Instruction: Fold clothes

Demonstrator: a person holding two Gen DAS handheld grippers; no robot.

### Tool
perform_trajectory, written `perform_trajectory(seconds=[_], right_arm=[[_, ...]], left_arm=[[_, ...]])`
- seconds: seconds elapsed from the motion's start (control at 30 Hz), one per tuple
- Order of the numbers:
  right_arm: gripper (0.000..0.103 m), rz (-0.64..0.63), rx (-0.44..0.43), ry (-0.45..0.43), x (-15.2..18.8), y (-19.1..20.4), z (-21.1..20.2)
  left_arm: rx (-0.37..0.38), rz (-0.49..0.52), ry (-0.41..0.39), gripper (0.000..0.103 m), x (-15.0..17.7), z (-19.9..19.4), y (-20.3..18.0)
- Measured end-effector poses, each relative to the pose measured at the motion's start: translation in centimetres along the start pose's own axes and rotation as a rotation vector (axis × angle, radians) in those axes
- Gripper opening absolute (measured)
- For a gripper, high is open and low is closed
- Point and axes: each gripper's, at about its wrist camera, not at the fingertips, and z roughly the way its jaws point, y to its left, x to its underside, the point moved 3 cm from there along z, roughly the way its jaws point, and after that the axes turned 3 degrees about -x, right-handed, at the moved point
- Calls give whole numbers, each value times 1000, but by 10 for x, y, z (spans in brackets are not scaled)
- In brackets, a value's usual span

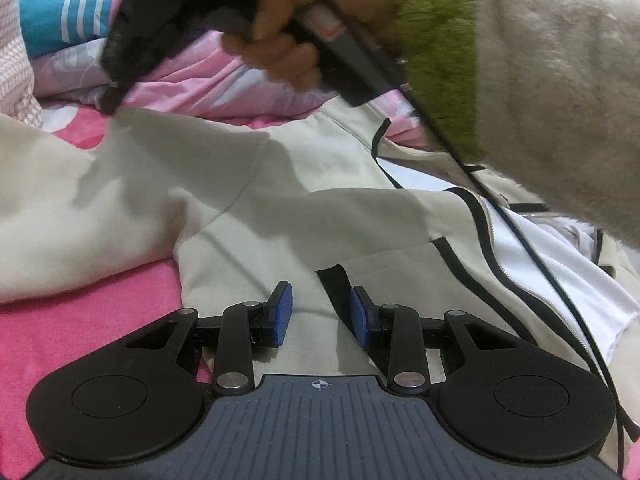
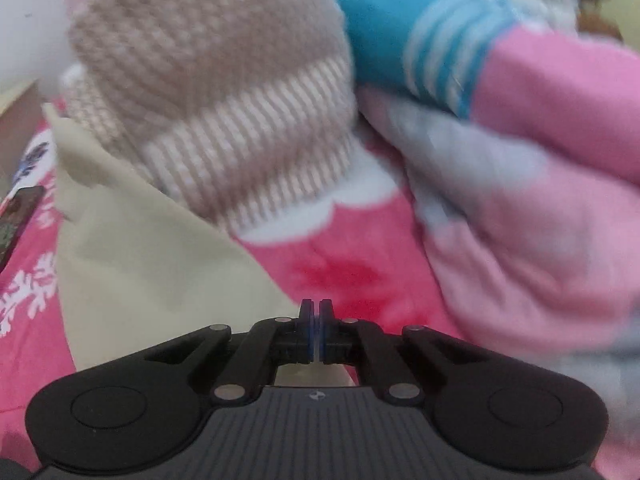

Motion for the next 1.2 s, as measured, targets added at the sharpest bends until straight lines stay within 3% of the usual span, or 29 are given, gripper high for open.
perform_trajectory(seconds=[0.07,0.17,0.27,0.33,0.4,0.53,0.6,0.63,0.73,0.77,0.8,0.87,0.97,1.1,1.2], right_arm=[[0,-8,-7,-25,-3,1,14],[1,23,39,38,-2,-7,51],[5,128,100,73,0,-20,58],[23,227,116,2,0,-35,27],[54,322,168,-73,1,-49,-11],[79,496,268,-215,18,-73,-104],[98,549,327,-254,31,-78,-138],[100,562,360,-263,39,-80,-148],[98,572,488,-222,66,-80,-166],[92,567,505,-180,73,-80,-161],[77,565,519,-137,81,-81,-154],[58,587,520,-43,98,-86,-135],[42,630,531,45,121,-103,-104],[21,693,548,25,130,-124,-99],[20,741,561,9,138,-140,-95]], left_arm=[[-2,3,0,31,0,0,-1],[-3,6,-2,31,-1,1,-1],[0,1,-1,31,-1,1,-1],[0,1,-1,31,-2,2,-2],[0,0,0,31,-3,2,-3],[1,-1,1,31,-3,-1,-1],[2,-2,1,31,-3,-2,0],[2,-3,1,31,-4,-2,0],[3,-6,2,31,-5,-2,1],[3,-6,2,31,-4,0,2],[2,-5,2,31,-3,0,2],[0,-2,2,31,-1,0,1],[-5,6,2,32,0,0,0],[-15,24,4,32,1,1,-1],[-12,23,3,31,2,1,0]])
